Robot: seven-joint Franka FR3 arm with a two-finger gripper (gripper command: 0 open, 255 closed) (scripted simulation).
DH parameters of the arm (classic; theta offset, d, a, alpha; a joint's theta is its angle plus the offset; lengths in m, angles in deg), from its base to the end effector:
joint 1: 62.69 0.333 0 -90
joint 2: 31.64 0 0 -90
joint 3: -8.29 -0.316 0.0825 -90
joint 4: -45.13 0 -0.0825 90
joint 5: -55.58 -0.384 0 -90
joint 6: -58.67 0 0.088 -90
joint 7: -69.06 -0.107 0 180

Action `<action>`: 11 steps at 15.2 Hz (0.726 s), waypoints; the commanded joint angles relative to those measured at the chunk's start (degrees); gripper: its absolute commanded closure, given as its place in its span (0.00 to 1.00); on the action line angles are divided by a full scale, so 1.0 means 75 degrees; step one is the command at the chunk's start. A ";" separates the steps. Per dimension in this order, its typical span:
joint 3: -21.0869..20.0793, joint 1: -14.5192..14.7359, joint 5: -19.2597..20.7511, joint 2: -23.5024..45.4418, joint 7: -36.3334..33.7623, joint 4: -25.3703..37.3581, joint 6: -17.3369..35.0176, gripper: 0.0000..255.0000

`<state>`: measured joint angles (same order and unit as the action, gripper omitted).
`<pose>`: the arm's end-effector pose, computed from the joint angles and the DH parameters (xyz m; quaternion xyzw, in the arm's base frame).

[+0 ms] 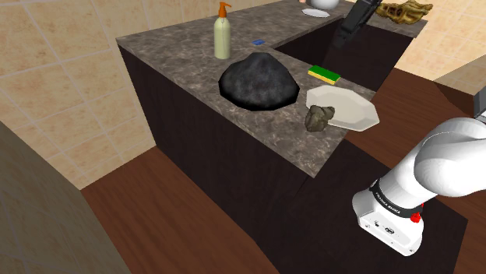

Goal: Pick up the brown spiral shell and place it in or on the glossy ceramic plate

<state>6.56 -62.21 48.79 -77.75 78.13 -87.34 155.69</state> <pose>0.3131 0.0269 0.6296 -0.9902 -0.0924 -0.0956 0.0423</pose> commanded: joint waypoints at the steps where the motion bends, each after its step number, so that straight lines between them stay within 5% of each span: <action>1: 0.0000 0.0000 0.0000 0.0000 0.0000 0.0000 0.0000 0.00; 11: 0.0401 0.0807 0.1002 -0.0689 0.2848 -0.2543 0.0997 0.00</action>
<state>8.93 -56.61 55.19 -83.03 96.89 -104.94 162.19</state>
